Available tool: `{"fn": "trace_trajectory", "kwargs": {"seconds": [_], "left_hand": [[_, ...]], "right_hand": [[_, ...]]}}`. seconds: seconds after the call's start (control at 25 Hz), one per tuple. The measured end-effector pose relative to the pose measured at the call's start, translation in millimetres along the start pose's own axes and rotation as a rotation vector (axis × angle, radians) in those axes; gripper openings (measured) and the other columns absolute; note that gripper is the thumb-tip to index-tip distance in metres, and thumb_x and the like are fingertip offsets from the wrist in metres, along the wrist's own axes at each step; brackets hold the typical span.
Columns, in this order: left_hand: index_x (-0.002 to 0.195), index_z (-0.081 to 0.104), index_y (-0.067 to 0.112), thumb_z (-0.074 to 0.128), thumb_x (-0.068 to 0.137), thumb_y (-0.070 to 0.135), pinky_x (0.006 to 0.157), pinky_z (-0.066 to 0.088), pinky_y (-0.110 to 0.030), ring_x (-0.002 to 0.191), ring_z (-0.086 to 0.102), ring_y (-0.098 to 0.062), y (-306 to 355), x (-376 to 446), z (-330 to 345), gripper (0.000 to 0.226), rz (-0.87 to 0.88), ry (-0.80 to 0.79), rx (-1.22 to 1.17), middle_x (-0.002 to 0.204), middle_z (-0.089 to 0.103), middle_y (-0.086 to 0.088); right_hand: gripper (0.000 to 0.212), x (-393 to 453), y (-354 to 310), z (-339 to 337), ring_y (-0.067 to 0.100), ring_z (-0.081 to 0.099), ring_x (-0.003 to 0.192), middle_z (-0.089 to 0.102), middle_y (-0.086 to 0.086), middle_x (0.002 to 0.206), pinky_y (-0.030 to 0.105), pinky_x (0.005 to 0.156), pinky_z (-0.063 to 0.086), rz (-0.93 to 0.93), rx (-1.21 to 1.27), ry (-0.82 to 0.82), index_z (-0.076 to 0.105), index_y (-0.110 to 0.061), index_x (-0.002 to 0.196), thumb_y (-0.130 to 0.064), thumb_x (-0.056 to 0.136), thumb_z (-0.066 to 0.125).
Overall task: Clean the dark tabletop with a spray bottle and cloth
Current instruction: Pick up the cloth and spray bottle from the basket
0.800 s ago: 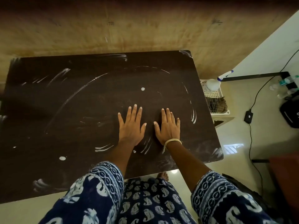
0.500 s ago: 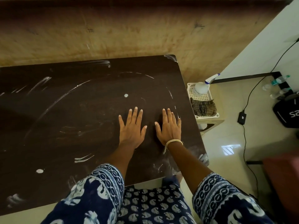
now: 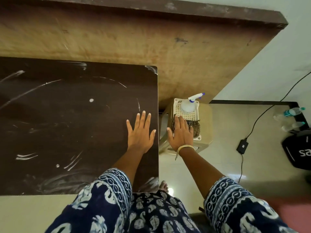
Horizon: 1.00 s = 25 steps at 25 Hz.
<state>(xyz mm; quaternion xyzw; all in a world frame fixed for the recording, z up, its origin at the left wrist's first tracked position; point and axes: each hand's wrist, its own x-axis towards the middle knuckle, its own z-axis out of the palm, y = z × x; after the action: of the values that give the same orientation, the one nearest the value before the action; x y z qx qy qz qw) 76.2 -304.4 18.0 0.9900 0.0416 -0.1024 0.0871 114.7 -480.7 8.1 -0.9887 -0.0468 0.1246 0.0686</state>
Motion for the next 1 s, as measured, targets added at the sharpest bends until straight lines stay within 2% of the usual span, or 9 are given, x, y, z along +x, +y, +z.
{"fn": "trace_trajectory", "kwargs": {"seconds": [0.2, 0.36, 0.68, 0.8, 1.0], "left_hand": [[0.157, -0.002, 0.021, 0.02, 0.1, 0.051, 0.117, 0.002, -0.062, 0.152, -0.005, -0.023, 50, 18, 8, 0.068, -0.131, -0.003, -0.088, 0.165, -0.005, -0.002], [0.157, 0.001, 0.02, 0.021, 0.099, 0.052, 0.116, 0.001, -0.062, 0.152, -0.004, -0.024, 67, 46, 12, 0.069, -0.133, -0.014, -0.117, 0.165, -0.003, -0.003], [0.157, 0.006, 0.017, 0.027, 0.099, 0.049, 0.116, 0.004, -0.064, 0.152, -0.003, -0.025, 56, 122, 25, 0.069, -0.14, 0.024, -0.135, 0.165, 0.0, -0.004], [0.157, 0.008, 0.016, 0.027, 0.098, 0.048, 0.115, 0.008, -0.065, 0.152, 0.001, -0.024, 45, 129, 38, 0.07, -0.192, 0.083, -0.082, 0.165, 0.003, -0.005], [0.157, 0.012, 0.019, 0.035, 0.095, 0.04, 0.115, 0.008, -0.062, 0.152, 0.006, -0.021, 44, 131, 49, 0.069, -0.213, 0.147, -0.043, 0.165, 0.008, -0.003]], "right_hand": [[0.066, 14, 58, 3, 0.03, 0.026, 0.144, 0.021, 0.01, 0.16, 0.052, 0.114, 0.029, 0.024, 0.077, -0.042, 0.022, -0.013, 0.153, -0.048, 0.098, 0.034], [0.064, 31, 80, 18, 0.03, 0.028, 0.143, 0.021, 0.01, 0.159, 0.052, 0.113, 0.03, 0.085, 0.101, -0.15, 0.025, -0.012, 0.151, -0.047, 0.098, 0.035], [0.053, 88, 91, 44, 0.036, 0.044, 0.13, 0.038, 0.014, 0.146, 0.047, 0.099, 0.042, 0.224, 0.187, -0.388, 0.036, -0.008, 0.141, -0.031, 0.096, 0.05], [0.051, 112, 92, 61, 0.037, 0.049, 0.124, 0.046, 0.014, 0.138, 0.05, 0.1, 0.043, 0.248, 0.214, -0.47, 0.04, -0.009, 0.137, -0.027, 0.091, 0.053], [0.045, 142, 100, 97, 0.037, 0.053, 0.12, 0.049, 0.016, 0.134, 0.044, 0.094, 0.046, 0.254, 0.226, -0.491, 0.045, -0.005, 0.13, -0.018, 0.088, 0.056]]}}
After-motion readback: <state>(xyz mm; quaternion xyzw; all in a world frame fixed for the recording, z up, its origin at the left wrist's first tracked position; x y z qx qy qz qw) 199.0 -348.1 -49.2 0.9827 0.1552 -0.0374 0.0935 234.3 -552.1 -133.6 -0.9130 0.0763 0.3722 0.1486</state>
